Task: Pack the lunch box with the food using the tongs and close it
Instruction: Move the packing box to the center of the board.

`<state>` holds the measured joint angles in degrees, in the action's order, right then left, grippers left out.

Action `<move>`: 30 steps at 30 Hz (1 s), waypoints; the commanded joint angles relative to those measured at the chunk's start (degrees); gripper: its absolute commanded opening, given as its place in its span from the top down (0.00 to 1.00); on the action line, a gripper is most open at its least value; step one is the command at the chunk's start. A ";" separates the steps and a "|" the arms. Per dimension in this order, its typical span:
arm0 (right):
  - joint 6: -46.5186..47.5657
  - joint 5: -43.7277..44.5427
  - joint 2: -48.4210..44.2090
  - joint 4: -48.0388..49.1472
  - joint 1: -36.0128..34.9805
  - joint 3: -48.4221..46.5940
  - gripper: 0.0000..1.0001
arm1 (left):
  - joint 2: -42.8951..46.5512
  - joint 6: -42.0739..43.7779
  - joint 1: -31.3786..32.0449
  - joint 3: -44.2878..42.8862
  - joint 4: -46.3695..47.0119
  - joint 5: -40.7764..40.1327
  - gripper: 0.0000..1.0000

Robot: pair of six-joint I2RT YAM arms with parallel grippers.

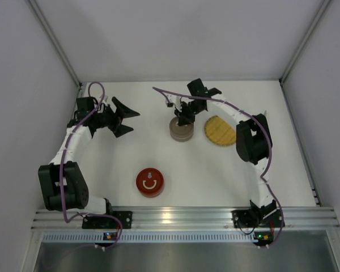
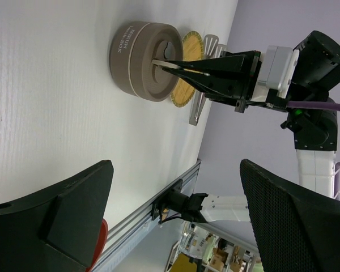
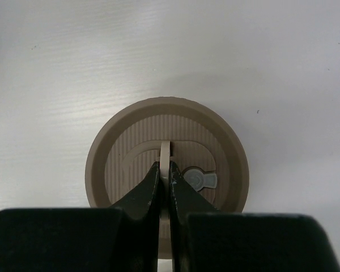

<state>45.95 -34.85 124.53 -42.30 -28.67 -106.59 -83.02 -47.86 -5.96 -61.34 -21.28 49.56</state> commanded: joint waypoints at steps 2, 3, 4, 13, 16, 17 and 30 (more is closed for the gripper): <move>11.34 -5.31 -3.68 -6.12 0.72 -2.49 1.00 | 0.32 1.27 -0.46 0.78 1.15 1.33 0.02; 12.83 -5.58 -3.68 -6.73 0.72 -2.31 1.00 | 0.23 1.27 -0.46 0.87 1.32 1.42 0.02; 14.67 -6.01 -3.94 -7.09 0.89 -2.14 1.00 | 0.14 1.27 -0.37 0.87 1.41 1.42 0.02; 21.54 -10.85 -3.33 -9.20 2.03 -2.22 1.00 | -0.21 1.27 -0.55 1.05 2.03 1.94 0.02; 21.28 -12.43 -2.89 -9.46 2.73 -2.84 1.00 | -0.30 1.36 -0.55 1.22 2.03 2.03 0.02; 20.85 -12.96 -2.63 -9.46 2.91 -3.45 1.00 | -0.38 1.36 -0.55 1.22 2.03 2.12 0.02; 23.64 -14.72 -2.28 -12.80 4.41 -6.53 1.00 | -1.09 0.92 -0.64 1.31 2.29 2.21 0.02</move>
<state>65.14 -46.46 124.46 -51.99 -24.82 -110.32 -83.94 -47.81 -6.15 -60.51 -21.02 50.37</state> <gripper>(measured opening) 0.026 0.980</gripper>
